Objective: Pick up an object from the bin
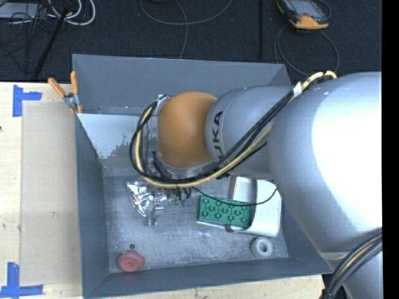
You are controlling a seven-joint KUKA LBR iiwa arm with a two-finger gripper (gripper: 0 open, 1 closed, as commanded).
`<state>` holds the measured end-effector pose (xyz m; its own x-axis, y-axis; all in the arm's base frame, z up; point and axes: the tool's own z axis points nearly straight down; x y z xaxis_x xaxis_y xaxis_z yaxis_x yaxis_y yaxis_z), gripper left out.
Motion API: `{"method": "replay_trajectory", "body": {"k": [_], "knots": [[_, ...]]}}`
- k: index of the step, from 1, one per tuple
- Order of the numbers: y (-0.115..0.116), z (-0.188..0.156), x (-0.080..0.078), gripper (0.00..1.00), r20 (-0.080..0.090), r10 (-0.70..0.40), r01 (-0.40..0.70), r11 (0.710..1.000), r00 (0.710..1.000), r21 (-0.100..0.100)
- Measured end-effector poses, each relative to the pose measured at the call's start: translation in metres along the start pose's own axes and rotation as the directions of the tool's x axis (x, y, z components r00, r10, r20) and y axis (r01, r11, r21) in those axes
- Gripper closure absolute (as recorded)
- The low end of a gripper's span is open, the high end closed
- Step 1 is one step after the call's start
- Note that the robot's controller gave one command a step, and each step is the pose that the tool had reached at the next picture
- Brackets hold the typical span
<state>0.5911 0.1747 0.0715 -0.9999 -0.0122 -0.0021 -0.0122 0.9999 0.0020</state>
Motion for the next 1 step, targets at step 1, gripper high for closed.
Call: {"method": "replay_trajectory", "body": {"k": [1], "knots": [[0.0052,-0.0297,-0.0029,0.00,0.001,-0.050,0.050,0.999,0.999,0.001]]}}
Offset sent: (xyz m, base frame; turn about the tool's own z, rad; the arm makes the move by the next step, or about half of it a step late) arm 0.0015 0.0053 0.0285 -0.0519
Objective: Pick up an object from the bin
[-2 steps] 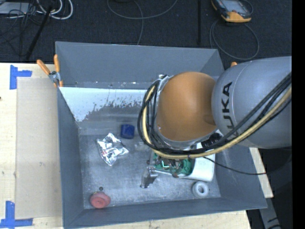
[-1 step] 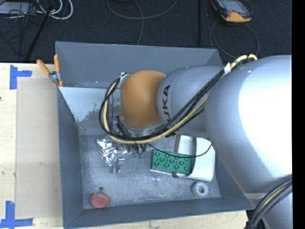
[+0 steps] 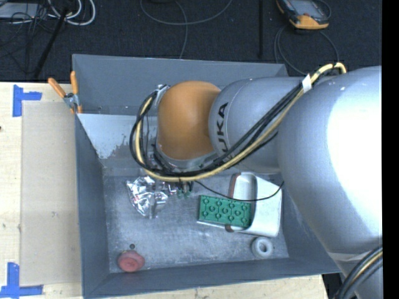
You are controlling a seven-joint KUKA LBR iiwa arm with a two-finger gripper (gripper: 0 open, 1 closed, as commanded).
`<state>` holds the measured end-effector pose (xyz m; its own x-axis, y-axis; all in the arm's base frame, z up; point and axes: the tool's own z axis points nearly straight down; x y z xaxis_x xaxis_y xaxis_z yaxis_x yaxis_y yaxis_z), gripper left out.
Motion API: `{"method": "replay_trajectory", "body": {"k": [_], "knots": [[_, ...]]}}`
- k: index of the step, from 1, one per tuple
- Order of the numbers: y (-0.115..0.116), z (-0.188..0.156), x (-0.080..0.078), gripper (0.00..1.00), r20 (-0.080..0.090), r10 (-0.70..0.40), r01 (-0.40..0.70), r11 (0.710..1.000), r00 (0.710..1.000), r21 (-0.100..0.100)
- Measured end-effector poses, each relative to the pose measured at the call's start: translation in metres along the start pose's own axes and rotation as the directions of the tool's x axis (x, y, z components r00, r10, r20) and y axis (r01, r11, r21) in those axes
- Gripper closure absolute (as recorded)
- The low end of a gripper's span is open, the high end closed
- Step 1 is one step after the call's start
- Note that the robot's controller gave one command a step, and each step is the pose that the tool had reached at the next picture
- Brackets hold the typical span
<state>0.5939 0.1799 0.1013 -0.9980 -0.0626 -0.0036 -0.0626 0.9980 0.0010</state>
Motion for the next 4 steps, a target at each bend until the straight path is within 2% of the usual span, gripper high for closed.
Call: {"method": "replay_trajectory", "body": {"k": [1,2,3,4], "knots": [[-0.002,-0.013,0.001,0.00,-0.002,0.042,-0.042,0.999,0.999,0.000],[0.000,0.028,-0.002,0.00,-0.003,0.115,-0.115,0.993,0.993,-0.001],[0.000,0.026,-0.004,0.00,-0.001,0.116,-0.116,0.993,0.993,-0.001],[0.000,0.023,-0.006,1.00,0.007,0.118,-0.118,0.993,0.993,-0.003]]}}
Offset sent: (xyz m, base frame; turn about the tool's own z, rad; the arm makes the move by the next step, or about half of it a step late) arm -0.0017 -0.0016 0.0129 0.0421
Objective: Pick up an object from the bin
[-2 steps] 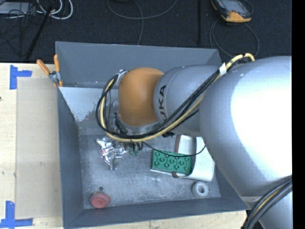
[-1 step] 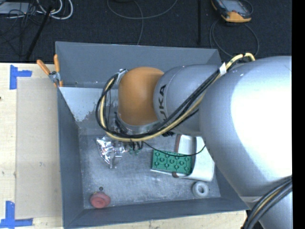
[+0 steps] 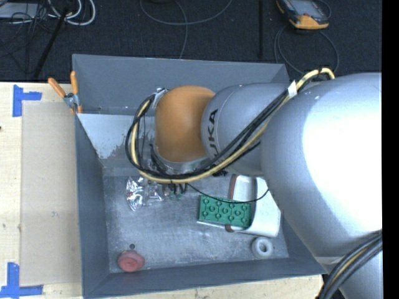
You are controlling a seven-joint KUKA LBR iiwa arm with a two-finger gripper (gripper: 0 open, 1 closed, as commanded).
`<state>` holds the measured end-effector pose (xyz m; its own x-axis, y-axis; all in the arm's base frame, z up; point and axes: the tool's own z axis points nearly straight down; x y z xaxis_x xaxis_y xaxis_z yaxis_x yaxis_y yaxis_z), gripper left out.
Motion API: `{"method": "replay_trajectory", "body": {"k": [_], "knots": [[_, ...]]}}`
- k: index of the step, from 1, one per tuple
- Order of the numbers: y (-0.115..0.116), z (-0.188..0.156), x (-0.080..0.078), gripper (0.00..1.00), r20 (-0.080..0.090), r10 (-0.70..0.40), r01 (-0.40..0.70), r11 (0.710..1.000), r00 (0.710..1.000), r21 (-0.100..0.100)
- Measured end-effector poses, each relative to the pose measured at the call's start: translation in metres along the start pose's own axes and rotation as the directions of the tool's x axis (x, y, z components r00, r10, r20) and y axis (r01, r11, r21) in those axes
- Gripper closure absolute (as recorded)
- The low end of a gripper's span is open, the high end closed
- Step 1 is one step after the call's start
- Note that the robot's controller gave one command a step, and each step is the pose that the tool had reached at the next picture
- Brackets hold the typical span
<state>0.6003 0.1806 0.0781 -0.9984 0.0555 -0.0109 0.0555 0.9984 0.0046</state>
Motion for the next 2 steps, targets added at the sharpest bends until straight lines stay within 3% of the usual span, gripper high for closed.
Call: {"method": "replay_trajectory", "body": {"k": [1,2], "knots": [[0.000,-0.058,-0.002,1.00,-0.005,0.001,-0.001,1.000,1.000,0.002],[0.000,-0.076,-0.004,1.00,-0.008,0.003,-0.003,1.000,1.000,0.003]]}}
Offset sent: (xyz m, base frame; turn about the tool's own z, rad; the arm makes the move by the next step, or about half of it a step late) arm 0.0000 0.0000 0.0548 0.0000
